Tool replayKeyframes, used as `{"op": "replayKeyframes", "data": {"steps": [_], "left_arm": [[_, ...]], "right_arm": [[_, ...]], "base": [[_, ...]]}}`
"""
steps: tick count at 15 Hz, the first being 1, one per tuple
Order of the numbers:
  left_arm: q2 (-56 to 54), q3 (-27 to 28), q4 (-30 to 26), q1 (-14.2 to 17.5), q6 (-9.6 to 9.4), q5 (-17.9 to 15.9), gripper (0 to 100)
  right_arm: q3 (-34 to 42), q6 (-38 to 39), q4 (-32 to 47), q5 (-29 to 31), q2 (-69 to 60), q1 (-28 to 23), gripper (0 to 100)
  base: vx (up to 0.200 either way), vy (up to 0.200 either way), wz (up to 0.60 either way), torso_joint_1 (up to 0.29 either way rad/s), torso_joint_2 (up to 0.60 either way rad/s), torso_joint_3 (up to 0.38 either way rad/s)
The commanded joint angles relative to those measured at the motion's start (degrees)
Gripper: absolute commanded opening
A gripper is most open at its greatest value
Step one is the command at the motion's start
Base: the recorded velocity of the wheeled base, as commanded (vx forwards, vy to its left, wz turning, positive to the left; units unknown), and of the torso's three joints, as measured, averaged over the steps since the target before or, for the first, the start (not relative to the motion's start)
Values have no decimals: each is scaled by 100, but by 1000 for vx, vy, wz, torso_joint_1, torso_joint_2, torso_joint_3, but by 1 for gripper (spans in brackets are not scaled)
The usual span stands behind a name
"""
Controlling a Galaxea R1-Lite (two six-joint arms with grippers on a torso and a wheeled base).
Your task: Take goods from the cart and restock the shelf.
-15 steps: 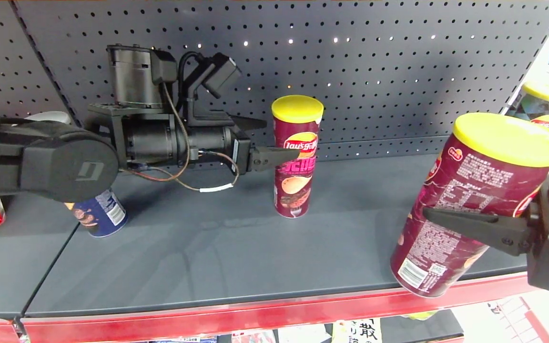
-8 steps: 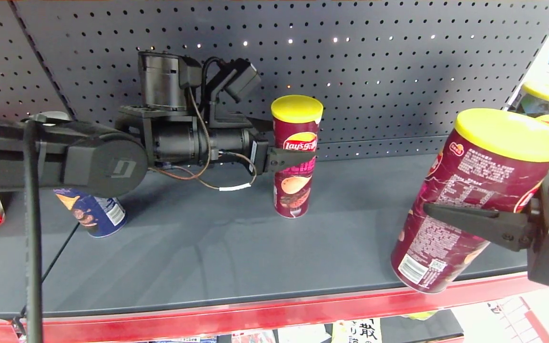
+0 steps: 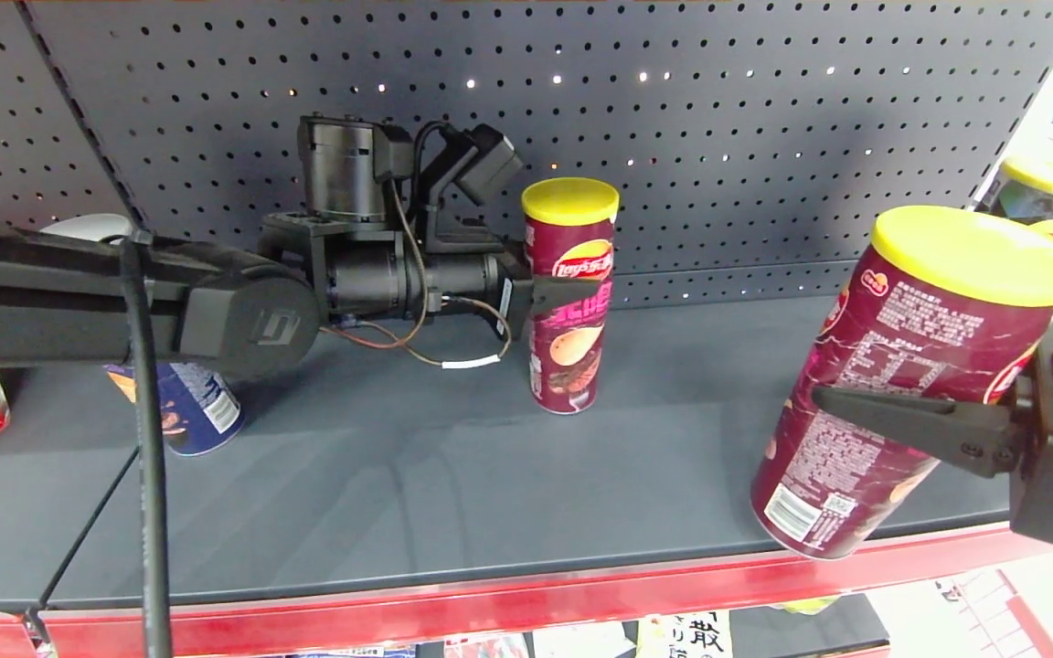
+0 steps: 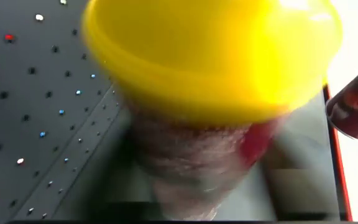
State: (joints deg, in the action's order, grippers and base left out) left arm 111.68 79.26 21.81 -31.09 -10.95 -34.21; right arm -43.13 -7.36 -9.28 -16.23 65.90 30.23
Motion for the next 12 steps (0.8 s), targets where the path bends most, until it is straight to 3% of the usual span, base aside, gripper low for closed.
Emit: {"op": "replayKeyframes", "data": {"steps": [1, 4, 8, 12], "left_arm": [[38, -16, 34, -3, -13, -86, 0], [-23, -95, 139, -55, -13, -288, 0], [-445, -482, 131, -64, -13, -1000, 0], [-762, -1027, 131, -275, -285, -1185, 0]], "right_arm": [[6, -2, -4, -3, 10, 0, 0], [6, -2, -4, -12, 28, 0, 0], [-90, -2, -13, -30, 81, 0, 0], [-205, -2, -22, -30, 186, 0, 0]], "base": [[0, 0, 0, 0, 0, 0], [0, 0, 0, 0, 0, 0], [0, 0, 0, 0, 0, 0], [0, 0, 0, 0, 0, 0]]}}
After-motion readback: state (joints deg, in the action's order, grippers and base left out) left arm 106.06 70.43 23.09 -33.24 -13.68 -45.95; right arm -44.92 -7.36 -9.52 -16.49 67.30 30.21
